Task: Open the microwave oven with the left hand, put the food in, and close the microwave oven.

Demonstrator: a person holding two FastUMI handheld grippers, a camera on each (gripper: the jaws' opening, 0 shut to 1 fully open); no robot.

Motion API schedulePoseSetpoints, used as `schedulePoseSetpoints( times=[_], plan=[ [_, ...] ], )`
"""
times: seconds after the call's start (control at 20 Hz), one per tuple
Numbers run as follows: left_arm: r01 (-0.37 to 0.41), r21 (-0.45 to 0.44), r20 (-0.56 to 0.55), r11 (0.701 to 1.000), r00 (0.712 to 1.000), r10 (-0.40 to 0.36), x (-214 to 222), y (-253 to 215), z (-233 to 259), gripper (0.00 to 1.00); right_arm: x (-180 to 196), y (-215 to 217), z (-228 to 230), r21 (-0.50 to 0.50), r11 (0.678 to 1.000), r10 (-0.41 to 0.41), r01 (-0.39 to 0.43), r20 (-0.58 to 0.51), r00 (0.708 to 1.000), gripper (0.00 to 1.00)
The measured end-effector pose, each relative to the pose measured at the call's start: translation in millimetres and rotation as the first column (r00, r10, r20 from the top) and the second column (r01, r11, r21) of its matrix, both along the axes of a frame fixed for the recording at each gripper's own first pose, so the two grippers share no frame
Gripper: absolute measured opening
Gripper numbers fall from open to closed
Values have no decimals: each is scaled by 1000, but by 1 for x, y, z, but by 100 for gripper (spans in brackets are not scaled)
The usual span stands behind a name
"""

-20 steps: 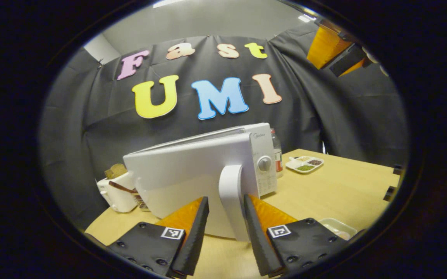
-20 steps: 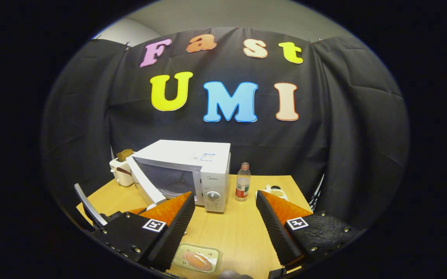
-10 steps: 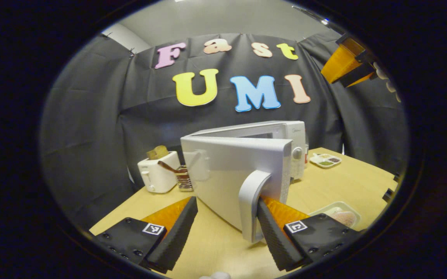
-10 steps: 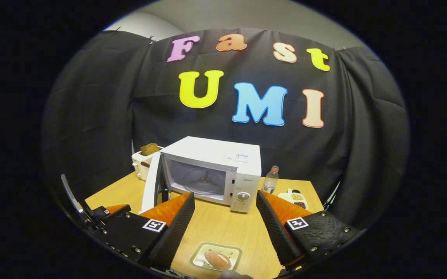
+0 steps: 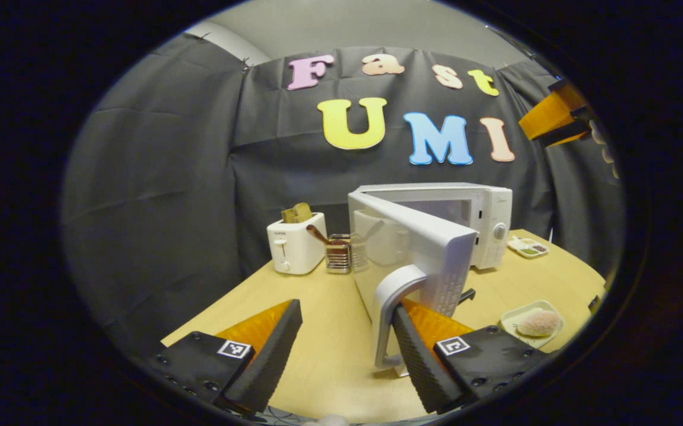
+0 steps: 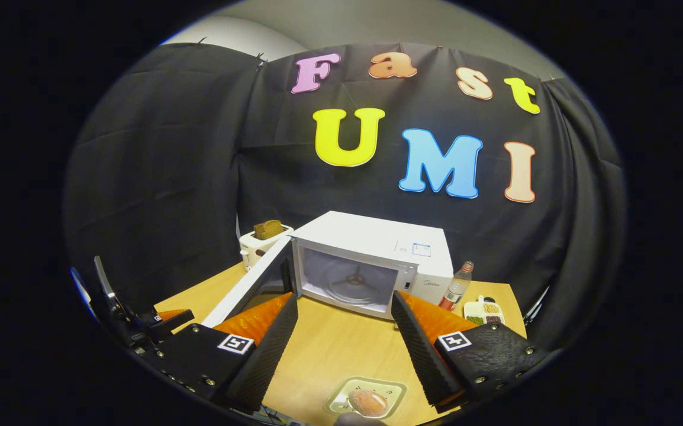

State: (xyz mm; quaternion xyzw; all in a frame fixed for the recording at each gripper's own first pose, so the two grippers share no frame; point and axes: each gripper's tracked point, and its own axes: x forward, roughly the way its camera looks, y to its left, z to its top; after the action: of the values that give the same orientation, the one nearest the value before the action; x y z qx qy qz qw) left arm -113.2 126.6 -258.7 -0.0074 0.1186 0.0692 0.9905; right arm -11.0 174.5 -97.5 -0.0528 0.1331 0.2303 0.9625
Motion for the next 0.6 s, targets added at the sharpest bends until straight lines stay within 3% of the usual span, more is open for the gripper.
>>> schedulePoseSetpoints(
  times=[0.35, 0.6],
  plan=[
    [-51, 12, -17, 999, 999, 51, -16, 46, -5, 98, -3, 14, -7, -2, 1000, 28, -29, -5, 1000, 97],
    [-108, 56, -19, 993, 994, 109, -34, 71, 9, 98, 0, -10, -50, -37, 999, 21, -22, -36, 999, 97]
  ],
)
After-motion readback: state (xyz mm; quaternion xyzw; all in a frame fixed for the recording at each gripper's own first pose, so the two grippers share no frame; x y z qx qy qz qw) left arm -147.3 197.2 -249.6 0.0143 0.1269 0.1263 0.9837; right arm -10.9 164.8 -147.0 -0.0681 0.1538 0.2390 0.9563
